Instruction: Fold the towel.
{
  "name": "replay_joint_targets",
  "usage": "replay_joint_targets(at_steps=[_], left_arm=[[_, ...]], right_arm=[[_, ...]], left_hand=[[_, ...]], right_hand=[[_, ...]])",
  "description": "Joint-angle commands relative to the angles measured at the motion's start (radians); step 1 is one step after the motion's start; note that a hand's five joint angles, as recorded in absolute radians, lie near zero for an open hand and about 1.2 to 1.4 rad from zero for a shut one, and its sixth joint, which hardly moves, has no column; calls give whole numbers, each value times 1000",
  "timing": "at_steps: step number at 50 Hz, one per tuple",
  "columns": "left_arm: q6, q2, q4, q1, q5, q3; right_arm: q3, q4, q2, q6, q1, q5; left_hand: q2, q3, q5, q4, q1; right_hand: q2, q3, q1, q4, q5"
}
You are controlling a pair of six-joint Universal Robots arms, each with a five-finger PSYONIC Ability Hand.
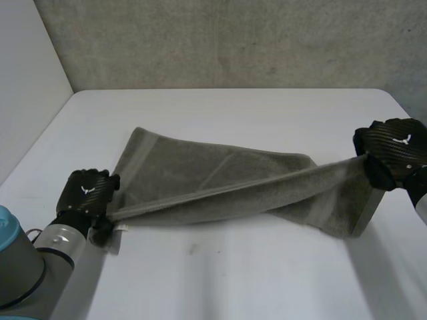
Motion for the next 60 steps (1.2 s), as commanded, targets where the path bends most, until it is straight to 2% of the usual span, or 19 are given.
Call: replay_joint_targets(at_steps=[1, 2, 3, 7, 11, 16, 19, 24, 27, 32, 38, 40, 44, 47, 48, 49, 53, 58, 60], left_arm=[[1, 42, -71, 6, -19, -4], [1, 57, -81, 10, -19, -5], [1, 79, -90, 16, -18, -2], [1, 148, -110, 19, -16, 8], [-12, 350, -226, 15, -13, 63], [-22, 546, -393, 4, -10, 196], [-50, 617, -496, 1, -10, 310], [-62, 607, -645, -4, -4, 450], [-62, 582, -685, -5, -4, 479], [-56, 334, -769, -8, -4, 571], [-36, 110, -782, -10, -4, 685], [17, -22, -780, -20, -6, 804], [93, -131, -776, -34, -16, 975], [96, -208, -702, -36, -12, 1261], [53, -210, -605, -36, -13, 1339], [53, -210, -604, -36, -13, 1340], [-117, -165, -360, -28, -19, 1369], [-220, -139, -312, -27, -15, 1273], [-223, -134, -321, -25, -13, 1212]], right_arm=[[-7, -9, -1, 2, -38, -11], [-10, -5, -2, 2, -38, -11], [-10, -5, -2, 2, -38, -11], [-40, 20, -27, 0, -37, -6], [-116, 87, -77, 0, -37, -6], [-406, 348, -123, -20, -46, -22], [-479, 413, -116, -57, -50, -26], [-700, 698, -35, -286, -87, -32], [-735, 752, 10, -331, -87, -22], [-823, 883, 214, -426, -70, 4], [-916, 886, 363, -428, 9, 49], [-1063, 886, 485, -423, 93, 125], [-1269, 860, 602, -415, 164, 211], [-1627, 652, 737, -353, 207, 262], [-1698, 561, 751, -313, 209, 268], [-1737, 463, 752, -270, 207, 270], [-1733, 329, 733, -218, 209, 274], [-1651, 383, 705, -215, 207, 268], [-1543, 489, 694, -213, 209, 264]], left_hand=[[341, 341, 347, 346, 344], [623, 623, 629, 628, 626], [779, 779, 785, 785, 783], [781, 781, 787, 786, 784], [781, 781, 787, 786, 784], [781, 781, 787, 786, 784], [781, 781, 787, 786, 784], [781, 781, 787, 786, 784], [781, 781, 787, 786, 784], [781, 781, 787, 786, 784], [781, 781, 787, 786, 784], [781, 781, 787, 786, 784], [781, 781, 787, 786, 784], [781, 781, 787, 786, 784], [781, 781, 787, 786, 784], [781, 781, 787, 786, 784], [781, 781, 787, 786, 784], [781, 781, 787, 786, 784], [781, 781, 787, 786, 784]], right_hand=[[75, 66, 72, 59, 55], [75, 66, 72, 59, 55], [75, 66, 72, 59, 55], [75, 66, 72, 59, 55], [75, 66, 72, 59, 55], [75, 66, 72, 59, 55], [75, 66, 72, 59, 55], [75, 66, 72, 59, 55], [75, 66, 72, 59, 55], [75, 66, 72, 59, 55], [75, 66, 72, 59, 55], [75, 66, 72, 59, 55], [75, 66, 72, 59, 55], [75, 66, 72, 59, 55], [75, 66, 72, 59, 55], [75, 66, 72, 59, 55], [75, 66, 72, 59, 55], [75, 66, 72, 59, 55], [75, 66, 72, 59, 55]])
